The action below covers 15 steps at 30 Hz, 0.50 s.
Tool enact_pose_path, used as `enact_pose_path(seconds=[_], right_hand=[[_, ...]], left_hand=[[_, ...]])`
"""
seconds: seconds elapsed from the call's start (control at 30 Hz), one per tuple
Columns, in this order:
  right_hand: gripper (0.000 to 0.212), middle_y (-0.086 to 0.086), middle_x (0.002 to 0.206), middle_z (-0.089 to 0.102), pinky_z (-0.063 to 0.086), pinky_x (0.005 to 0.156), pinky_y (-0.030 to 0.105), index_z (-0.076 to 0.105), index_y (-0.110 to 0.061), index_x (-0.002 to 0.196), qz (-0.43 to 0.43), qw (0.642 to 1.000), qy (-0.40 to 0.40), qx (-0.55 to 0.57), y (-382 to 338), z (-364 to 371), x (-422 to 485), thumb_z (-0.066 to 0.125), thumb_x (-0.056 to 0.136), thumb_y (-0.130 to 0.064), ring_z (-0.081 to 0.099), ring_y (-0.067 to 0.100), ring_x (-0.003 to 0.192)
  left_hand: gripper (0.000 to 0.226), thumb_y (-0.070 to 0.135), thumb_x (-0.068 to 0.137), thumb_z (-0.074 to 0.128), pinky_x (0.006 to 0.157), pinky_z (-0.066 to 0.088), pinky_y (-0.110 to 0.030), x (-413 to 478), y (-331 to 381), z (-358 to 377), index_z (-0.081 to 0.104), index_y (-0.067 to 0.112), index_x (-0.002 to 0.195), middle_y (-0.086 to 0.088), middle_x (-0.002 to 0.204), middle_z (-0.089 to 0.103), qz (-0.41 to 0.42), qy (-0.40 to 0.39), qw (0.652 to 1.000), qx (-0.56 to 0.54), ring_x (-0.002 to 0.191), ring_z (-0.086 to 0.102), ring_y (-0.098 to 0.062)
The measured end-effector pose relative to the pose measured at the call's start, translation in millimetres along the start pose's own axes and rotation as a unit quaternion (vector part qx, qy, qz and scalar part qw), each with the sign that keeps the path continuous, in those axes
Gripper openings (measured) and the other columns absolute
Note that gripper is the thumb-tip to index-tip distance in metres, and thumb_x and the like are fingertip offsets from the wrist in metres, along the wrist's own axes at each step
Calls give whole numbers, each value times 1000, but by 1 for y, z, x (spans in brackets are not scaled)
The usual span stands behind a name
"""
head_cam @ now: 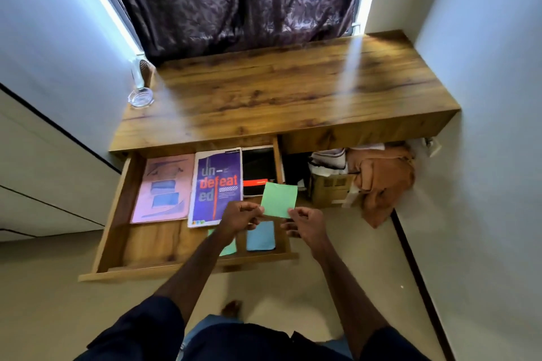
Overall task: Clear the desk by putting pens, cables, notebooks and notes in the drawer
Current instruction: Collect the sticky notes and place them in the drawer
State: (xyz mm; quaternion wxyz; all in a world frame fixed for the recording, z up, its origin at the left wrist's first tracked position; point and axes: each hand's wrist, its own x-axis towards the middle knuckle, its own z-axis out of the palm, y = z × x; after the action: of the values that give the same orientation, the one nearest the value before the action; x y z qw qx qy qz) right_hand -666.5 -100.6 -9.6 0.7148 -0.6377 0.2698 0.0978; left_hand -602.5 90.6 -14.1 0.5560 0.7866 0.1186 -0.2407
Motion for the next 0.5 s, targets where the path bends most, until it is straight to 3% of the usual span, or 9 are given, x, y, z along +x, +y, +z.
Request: enact_pose_path(seconds=[0.1, 0.3, 0.5], right_hand=[[20, 15, 83, 73, 54, 50, 25, 67, -3, 98, 33, 998, 32, 32, 18, 72, 2, 56, 103, -19, 70, 19, 62], [20, 20, 83, 72, 49, 48, 26, 69, -3, 87, 98, 995, 32, -9, 45, 202, -14, 62, 98, -18, 67, 24, 63], [14, 14, 93, 74, 53, 58, 28, 67, -7, 98, 106, 992, 25, -65, 43, 261, -30, 57, 100, -16, 70, 22, 73]], left_hand=[[8, 10, 88, 75, 52, 52, -20, 20, -36, -72, 75, 3, 92, -13, 75, 71, -28, 10, 999, -23, 55, 59, -15], [8, 4, 88, 72, 40, 40, -17, 27, -107, -214, 74, -4, 90, -15, 72, 70, -90, 50, 994, -32, 46, 50, -11], [11, 7, 86, 75, 41, 43, -19, 39, -171, -288, 72, -4, 86, -20, 82, 74, -163, 83, 983, 10, 50, 56, -16]])
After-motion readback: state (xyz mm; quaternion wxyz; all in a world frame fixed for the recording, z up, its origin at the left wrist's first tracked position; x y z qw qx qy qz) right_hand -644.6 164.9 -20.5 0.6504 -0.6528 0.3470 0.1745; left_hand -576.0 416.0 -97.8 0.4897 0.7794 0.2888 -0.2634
